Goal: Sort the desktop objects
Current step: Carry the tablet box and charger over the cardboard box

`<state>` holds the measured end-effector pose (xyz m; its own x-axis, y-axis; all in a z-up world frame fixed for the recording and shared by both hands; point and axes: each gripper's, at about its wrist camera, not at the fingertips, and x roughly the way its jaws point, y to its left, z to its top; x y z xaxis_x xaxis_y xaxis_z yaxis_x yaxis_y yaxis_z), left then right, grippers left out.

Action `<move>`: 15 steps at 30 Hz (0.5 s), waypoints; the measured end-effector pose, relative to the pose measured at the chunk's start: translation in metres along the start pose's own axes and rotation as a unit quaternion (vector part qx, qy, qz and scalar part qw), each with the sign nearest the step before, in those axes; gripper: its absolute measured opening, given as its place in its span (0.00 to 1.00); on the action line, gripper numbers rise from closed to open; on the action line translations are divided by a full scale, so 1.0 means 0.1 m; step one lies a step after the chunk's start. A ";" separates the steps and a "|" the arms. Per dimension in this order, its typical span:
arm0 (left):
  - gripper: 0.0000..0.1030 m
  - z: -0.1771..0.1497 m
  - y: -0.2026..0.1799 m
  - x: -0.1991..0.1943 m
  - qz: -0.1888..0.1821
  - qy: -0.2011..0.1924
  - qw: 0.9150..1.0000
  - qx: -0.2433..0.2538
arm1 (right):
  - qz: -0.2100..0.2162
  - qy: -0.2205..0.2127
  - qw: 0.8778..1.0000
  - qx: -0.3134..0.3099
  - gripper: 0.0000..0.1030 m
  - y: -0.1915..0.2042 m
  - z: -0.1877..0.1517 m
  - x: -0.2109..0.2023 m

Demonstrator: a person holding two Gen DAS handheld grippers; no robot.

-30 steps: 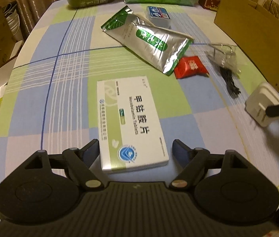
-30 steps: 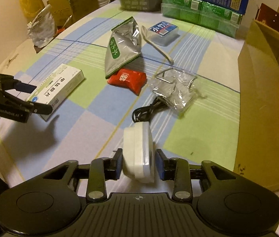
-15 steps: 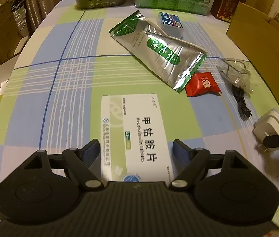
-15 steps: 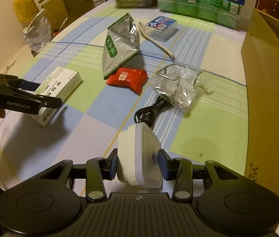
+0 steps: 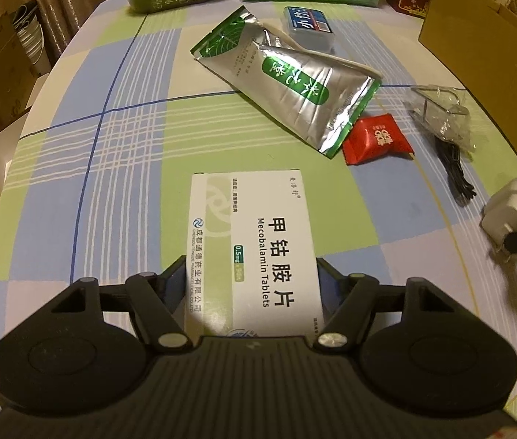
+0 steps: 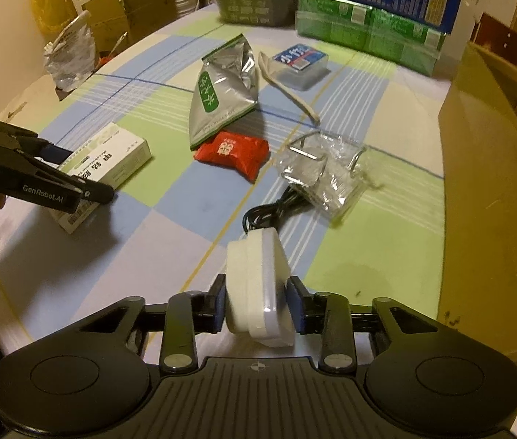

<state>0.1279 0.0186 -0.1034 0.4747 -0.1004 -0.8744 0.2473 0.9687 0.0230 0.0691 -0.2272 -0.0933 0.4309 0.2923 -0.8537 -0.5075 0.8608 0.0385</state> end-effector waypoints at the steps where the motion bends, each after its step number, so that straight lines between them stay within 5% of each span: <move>1: 0.65 0.00 0.00 -0.01 -0.001 0.000 1.000 0.000 | 0.003 -0.003 1.000 0.005 0.29 -0.01 0.00 -0.02; 15: 0.65 0.04 -0.10 -0.33 -0.011 -0.019 1.000 0.001 | -0.005 -0.044 0.999 0.002 0.29 0.03 0.08 -0.38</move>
<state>0.1128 0.0111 -0.0733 0.5011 -0.1302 -0.8555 0.2605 0.9655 0.0056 0.0575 -0.2317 -0.0567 0.4998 0.3178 -0.8057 -0.4996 0.8657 0.0315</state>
